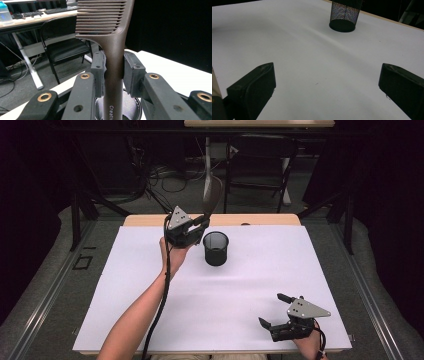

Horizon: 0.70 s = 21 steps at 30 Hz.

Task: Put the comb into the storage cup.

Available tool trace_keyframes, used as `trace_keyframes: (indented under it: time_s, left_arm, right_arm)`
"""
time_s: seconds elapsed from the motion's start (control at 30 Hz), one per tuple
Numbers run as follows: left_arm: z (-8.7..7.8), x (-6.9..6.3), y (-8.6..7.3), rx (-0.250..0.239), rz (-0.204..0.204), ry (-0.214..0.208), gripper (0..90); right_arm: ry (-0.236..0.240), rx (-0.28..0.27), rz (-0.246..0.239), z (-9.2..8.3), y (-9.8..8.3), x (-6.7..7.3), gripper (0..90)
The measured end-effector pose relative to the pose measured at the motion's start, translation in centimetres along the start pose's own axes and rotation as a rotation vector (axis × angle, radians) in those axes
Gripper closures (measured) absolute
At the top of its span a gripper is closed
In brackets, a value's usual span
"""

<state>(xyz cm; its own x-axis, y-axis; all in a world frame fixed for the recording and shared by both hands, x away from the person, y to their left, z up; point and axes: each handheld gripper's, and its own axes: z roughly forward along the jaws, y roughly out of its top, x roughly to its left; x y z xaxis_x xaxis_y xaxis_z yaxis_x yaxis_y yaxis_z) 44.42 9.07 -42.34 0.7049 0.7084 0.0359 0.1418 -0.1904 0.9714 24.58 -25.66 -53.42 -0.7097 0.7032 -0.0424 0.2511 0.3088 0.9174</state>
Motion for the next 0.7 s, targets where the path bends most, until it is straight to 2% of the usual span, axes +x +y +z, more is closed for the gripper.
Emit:
trace_keyframes:
  time_s: [0.7]
  left_arm:
    - [0.96, -0.13, 0.12, -0.014, 0.001, 0.003, 72.6]
  right_arm:
    - [-0.001, 0.000, -0.009, -0.09, 0.10, 0.09, 0.6]
